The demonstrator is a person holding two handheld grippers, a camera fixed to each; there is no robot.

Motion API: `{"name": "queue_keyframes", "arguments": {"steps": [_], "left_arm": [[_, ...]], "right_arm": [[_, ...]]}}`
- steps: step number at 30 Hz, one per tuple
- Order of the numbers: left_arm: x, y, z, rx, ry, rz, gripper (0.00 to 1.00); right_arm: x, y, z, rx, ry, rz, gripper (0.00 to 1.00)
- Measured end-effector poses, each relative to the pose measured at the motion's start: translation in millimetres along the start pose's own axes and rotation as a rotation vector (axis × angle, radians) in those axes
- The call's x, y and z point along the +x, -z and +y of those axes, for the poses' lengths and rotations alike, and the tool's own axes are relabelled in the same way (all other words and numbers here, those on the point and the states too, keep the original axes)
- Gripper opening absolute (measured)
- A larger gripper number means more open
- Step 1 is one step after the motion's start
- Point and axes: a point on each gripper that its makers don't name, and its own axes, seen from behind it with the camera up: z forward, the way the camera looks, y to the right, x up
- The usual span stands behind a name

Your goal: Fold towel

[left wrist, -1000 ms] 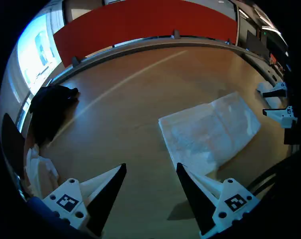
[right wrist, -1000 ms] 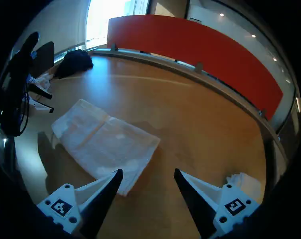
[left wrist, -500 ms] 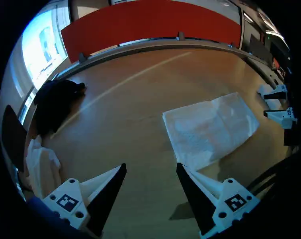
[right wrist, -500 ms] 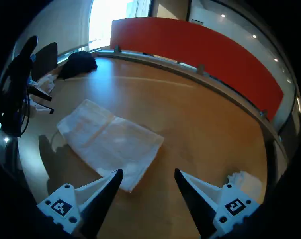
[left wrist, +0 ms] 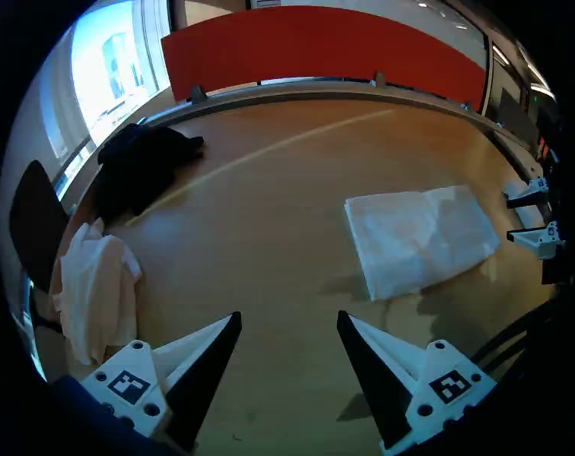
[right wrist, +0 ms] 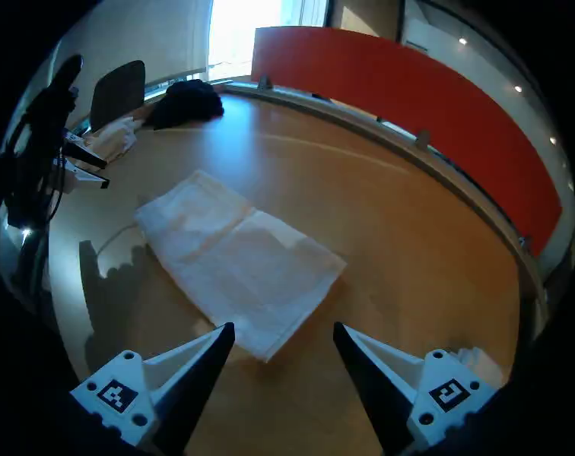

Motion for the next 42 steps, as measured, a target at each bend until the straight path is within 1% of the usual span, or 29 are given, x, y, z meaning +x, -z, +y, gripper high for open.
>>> {"name": "queue_keyframes", "arguments": {"steps": [5,10,12,18,22,24,28,32,36,42], "left_arm": [[-10,8.9,-9.9,0.022,0.028,-0.004,0.93],[-20,15.7,-14.6,0.032,0.048,-0.012,0.93],[-24,18.2,-16.0,0.034,0.056,-0.016,0.93],[-35,24.8,-20.7,0.043,0.074,-0.027,0.93],[-39,28.6,-25.3,0.05,0.081,-0.03,0.93],[-41,29.9,-27.1,0.052,0.083,-0.03,0.93],[-42,31.0,-29.1,0.054,0.087,-0.032,0.93],[-43,31.2,-28.9,0.051,0.087,-0.033,0.93],[-42,30.7,-27.4,0.047,0.083,-0.033,0.93],[-41,29.0,-26.4,0.044,0.077,-0.033,0.93]], "right_arm": [[-2,-2.5,-3,0.023,0.022,-0.012,1.0],[-11,-7.1,-5,0.041,0.047,-0.036,0.99],[-16,-9.6,-7,0.05,0.055,-0.05,0.95],[-30,-16.6,-9,0.069,0.064,-0.08,0.89],[-37,-18.7,-9,0.08,0.064,-0.096,0.83],[-39,-19.2,-10,0.087,0.063,-0.104,0.76],[-44,-20.2,-11,0.103,0.055,-0.126,0.59],[-46,-22.0,-13,0.115,0.046,-0.13,0.46],[-44,-22.4,-15,0.127,0.039,-0.123,0.44],[-42,-23.9,-17,0.13,0.043,-0.115,0.24]]}}
